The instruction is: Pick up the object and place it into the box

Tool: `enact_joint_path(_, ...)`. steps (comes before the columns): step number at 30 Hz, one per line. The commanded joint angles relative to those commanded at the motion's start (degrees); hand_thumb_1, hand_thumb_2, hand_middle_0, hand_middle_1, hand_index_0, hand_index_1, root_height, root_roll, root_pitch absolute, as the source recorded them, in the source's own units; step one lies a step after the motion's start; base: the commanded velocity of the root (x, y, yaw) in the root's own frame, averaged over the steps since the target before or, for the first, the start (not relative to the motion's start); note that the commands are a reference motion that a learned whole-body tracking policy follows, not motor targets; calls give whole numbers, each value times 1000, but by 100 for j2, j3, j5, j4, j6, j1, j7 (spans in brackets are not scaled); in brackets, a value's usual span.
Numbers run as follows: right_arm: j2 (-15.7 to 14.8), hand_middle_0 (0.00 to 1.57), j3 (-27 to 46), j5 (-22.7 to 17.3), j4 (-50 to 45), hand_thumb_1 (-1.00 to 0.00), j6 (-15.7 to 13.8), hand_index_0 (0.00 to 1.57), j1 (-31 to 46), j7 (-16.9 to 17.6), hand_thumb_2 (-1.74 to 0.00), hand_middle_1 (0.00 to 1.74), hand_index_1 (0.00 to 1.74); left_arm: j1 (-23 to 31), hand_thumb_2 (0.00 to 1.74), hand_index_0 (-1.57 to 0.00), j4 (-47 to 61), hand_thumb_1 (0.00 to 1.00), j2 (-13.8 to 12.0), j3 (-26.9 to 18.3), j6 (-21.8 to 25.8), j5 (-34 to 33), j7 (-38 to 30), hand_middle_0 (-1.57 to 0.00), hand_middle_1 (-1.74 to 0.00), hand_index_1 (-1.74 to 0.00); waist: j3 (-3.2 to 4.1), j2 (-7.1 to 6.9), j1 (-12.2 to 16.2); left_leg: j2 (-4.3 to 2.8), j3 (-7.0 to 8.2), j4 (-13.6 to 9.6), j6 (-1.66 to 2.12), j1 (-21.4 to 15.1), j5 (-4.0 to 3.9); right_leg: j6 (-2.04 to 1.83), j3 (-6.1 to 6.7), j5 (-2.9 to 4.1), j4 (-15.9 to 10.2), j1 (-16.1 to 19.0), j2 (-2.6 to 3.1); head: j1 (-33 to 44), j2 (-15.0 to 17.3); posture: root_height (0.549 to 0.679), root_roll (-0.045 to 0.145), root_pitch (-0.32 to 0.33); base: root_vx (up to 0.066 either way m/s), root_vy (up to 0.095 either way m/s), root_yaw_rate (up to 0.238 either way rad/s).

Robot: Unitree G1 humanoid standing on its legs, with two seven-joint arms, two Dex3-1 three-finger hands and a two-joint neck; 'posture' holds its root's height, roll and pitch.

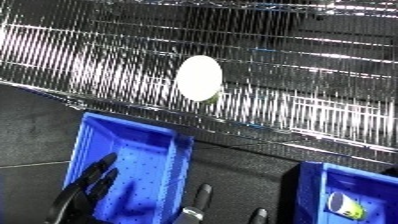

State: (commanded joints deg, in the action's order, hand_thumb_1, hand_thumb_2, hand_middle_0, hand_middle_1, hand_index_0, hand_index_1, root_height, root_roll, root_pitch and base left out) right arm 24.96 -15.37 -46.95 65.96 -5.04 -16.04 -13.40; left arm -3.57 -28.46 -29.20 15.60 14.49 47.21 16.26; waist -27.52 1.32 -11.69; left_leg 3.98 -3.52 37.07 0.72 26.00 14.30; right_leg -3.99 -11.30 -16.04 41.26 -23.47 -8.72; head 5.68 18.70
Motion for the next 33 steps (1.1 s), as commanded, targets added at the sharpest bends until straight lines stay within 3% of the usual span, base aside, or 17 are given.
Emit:
enact_joint_path(6,57,0,150,-525,107,0,99,0,92,-188,0,0,0,117,0,0,1362,0,-297,-187,210,183,-163,0,0,0,-57,7,-116,87,-82,7,-6,24,36,-1,-96,1,18,4,-62,-301,62,644,39,18,8,-38,156)
enact_joint_path(9,19,0,221,-842,137,0,136,0,175,-387,0,0,0,136,0,0,1825,0,-352,-333,526,183,-407,0,0,0,-57,-19,-140,109,-109,-17,0,4,41,6,-124,-2,0,32,-67,-362,75,645,39,18,35,-40,73)
enact_joint_path(13,-71,0,243,-952,183,0,86,0,238,-455,0,0,0,44,0,0,2061,0,-317,-438,875,56,-533,0,0,0,-50,-91,-154,110,-128,-27,9,-13,55,23,-143,-5,-11,54,-52,-413,79,645,38,17,39,-44,-1)
enact_joint_path(21,-142,0,158,-906,175,0,152,0,210,-522,0,0,0,-504,0,0,1932,0,-177,-295,934,-495,-939,0,0,0,-27,-281,0,53,-74,22,-1,-44,107,50,-35,-4,0,45,64,26,102,644,32,12,38,-13,-137)
enact_joint_path(26,-140,0,99,-788,135,0,164,0,194,-622,0,0,0,-970,0,0,1614,0,-125,-206,916,-825,-1321,0,0,0,-20,-385,164,-38,9,86,-21,-25,140,43,104,4,40,-40,161,379,30,642,26,14,20,23,-238)
enact_joint_path(33,-140,0,6,-617,11,0,170,0,125,-711,0,0,0,-1483,0,0,1026,0,-61,-102,979,-1306,-1848,0,0,0,-67,-499,364,-148,114,224,-49,72,192,20,249,37,112,-197,273,906,-286,639,18,20,1,29,-196)
